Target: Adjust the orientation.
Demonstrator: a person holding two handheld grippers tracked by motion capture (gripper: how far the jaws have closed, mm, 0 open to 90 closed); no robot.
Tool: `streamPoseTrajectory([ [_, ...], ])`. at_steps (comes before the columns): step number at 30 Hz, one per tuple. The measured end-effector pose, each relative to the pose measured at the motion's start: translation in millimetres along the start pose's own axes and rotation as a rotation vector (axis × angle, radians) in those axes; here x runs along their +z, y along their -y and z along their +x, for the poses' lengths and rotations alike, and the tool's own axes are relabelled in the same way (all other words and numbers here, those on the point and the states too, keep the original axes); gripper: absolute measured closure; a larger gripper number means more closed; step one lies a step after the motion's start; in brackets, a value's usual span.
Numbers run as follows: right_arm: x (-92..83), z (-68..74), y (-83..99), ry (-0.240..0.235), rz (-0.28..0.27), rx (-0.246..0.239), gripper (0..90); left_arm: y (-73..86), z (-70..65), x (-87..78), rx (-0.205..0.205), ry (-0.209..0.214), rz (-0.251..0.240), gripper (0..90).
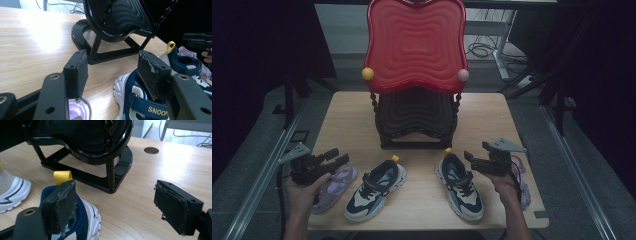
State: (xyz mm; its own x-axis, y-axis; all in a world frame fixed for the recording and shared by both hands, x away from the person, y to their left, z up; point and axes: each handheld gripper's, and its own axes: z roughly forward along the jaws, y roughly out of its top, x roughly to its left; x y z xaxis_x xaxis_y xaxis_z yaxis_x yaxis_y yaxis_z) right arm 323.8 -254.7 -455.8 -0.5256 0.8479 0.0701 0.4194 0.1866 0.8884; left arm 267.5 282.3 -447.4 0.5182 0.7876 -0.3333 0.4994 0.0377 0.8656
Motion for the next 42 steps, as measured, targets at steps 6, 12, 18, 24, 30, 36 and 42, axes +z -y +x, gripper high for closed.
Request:
streamPoseTrajectory([
  [6,-7.9,-8.7,1.1,-0.017,-0.023,0.017,14.9,-1.5,-1.8,5.2,0.011,0.006,0.006,41.9],
  [12,-11.9,-17.8,5.3,-0.056,-0.023,0.048,20.8,-0.4,-7.1,8.6,0.020,-0.001,0.019,42.0],
  [18,-9.9,-18.1,4.0,-0.112,-0.078,0.089,23.3,0.2,-28.3,15.1,0.072,-0.028,0.046,50.4],
  [24,-13.6,-10.4,2.2,-0.179,-0.060,0.054,26.5,-4.1,-46.7,18.5,0.073,-0.058,0.072,61.1],
  [30,-13.6,-5.2,-1.9,-0.211,-0.047,0.020,29.6,-18.4,-65.8,14.9,0.158,-0.058,0.094,77.4],
  [36,-12.6,-5.2,2.5,-0.217,-0.048,0.034,32.0,-9.8,-61.6,13.9,0.124,-0.047,0.120,88.2],
  [42,-14.0,-6.3,8.6,-0.205,-0.041,0.049,32.0,4.0,-57.4,5.9,0.121,-0.069,0.174,90.0],
])
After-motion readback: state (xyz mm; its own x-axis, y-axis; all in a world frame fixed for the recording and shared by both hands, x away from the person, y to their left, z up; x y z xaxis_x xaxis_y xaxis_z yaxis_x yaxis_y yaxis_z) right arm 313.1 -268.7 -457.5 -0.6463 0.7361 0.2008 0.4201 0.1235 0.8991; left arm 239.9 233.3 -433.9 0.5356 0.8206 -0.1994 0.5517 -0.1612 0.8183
